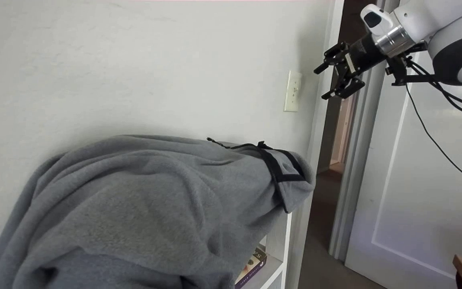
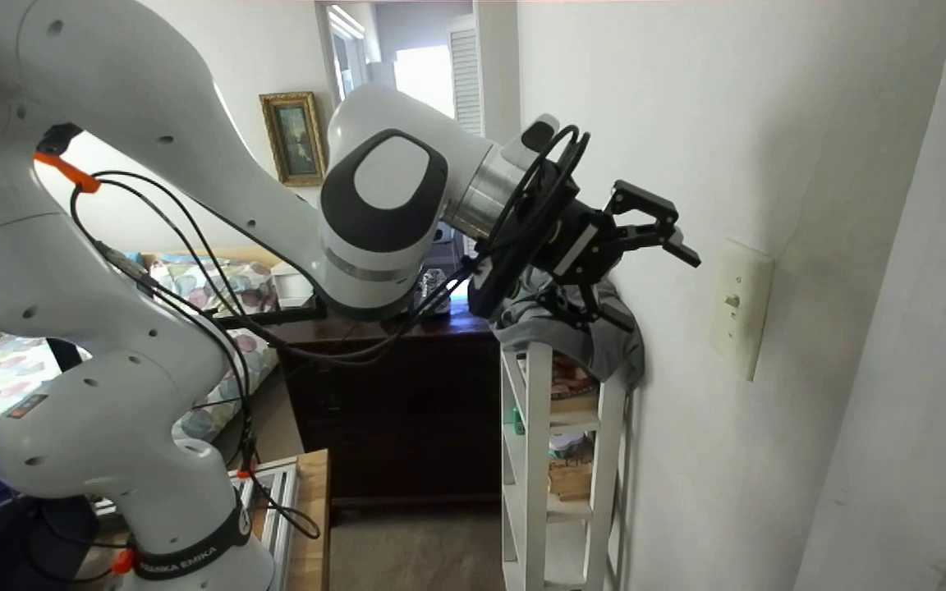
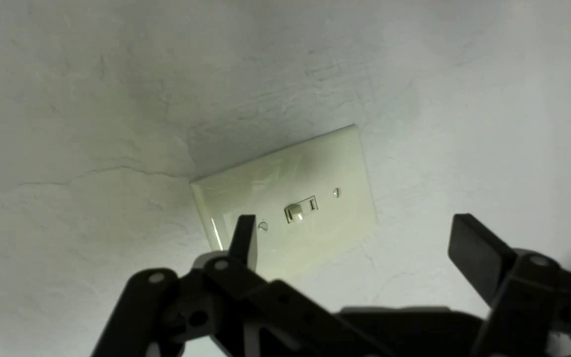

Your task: Flip the switch on the wall

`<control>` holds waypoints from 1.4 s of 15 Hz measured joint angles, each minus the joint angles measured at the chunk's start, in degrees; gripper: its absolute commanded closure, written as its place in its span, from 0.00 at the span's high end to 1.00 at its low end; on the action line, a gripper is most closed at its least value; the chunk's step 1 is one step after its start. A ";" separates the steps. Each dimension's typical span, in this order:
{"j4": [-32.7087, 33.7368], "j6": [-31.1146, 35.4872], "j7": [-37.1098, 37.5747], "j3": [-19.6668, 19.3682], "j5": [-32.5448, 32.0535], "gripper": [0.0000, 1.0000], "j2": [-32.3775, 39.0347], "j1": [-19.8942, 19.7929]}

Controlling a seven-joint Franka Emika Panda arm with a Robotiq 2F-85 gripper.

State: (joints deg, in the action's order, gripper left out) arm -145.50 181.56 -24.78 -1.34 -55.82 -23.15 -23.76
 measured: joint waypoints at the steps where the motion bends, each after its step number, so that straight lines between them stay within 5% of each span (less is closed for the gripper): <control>1: 0.29 0.71 -0.44 0.07 0.00 1.00 0.70 -0.05; 21: 3.60 5.28 -5.34 2.19 -0.01 1.00 5.56 -2.11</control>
State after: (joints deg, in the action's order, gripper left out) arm -141.90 186.84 -30.11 0.85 -55.82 -17.60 -25.87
